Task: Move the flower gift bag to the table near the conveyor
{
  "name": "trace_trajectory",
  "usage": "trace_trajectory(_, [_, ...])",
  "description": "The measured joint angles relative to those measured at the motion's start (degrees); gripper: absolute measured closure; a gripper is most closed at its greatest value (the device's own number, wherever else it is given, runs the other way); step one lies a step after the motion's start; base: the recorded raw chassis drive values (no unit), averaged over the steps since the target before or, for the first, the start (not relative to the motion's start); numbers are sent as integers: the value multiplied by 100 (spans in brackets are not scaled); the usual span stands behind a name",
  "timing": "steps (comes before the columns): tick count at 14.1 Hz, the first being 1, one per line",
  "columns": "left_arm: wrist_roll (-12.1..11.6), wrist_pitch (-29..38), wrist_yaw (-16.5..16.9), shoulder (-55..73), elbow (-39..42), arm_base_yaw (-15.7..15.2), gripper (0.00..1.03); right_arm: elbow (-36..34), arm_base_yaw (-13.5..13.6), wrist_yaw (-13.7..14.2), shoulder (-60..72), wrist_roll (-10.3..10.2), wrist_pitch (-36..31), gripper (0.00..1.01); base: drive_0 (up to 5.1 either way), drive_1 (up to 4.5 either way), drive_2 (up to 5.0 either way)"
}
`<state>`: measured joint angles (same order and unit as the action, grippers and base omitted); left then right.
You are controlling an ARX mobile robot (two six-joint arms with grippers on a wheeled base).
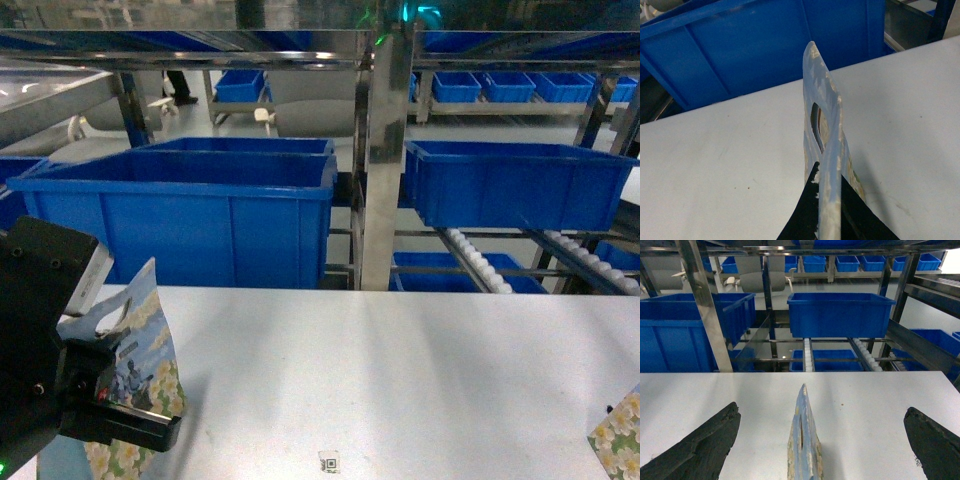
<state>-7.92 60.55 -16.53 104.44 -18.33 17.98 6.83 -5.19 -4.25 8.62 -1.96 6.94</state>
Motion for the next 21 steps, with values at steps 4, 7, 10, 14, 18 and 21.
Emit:
trace_trajectory(4, [13, -107, 17, -103, 90, 35, 89, 0, 0, 0, 0, 0, 0, 3, 0, 0, 0])
trace_trajectory(7, [42, -369, 72, -437, 232, 33, 49, 0, 0, 0, 0, 0, 0, 3, 0, 0, 0])
trace_trajectory(10, [144, -643, 306, -890, 238, -107, 8, 0, 0, 0, 0, 0, 0, 3, 0, 0, 0])
trace_trajectory(14, [160, -1121, 562, -1652, 238, -260, 5, 0, 0, 0, 0, 0, 0, 3, 0, 0, 0])
trace_trajectory(18, [15, -1801, 968, -3250, 476, -745, 5, 0, 0, 0, 0, 0, -2, 3, 0, 0, 0])
trace_trajectory(21, [-136, -2787, 1425, -4826, 625, -1180, 5, 0, 0, 0, 0, 0, -2, 3, 0, 0, 0])
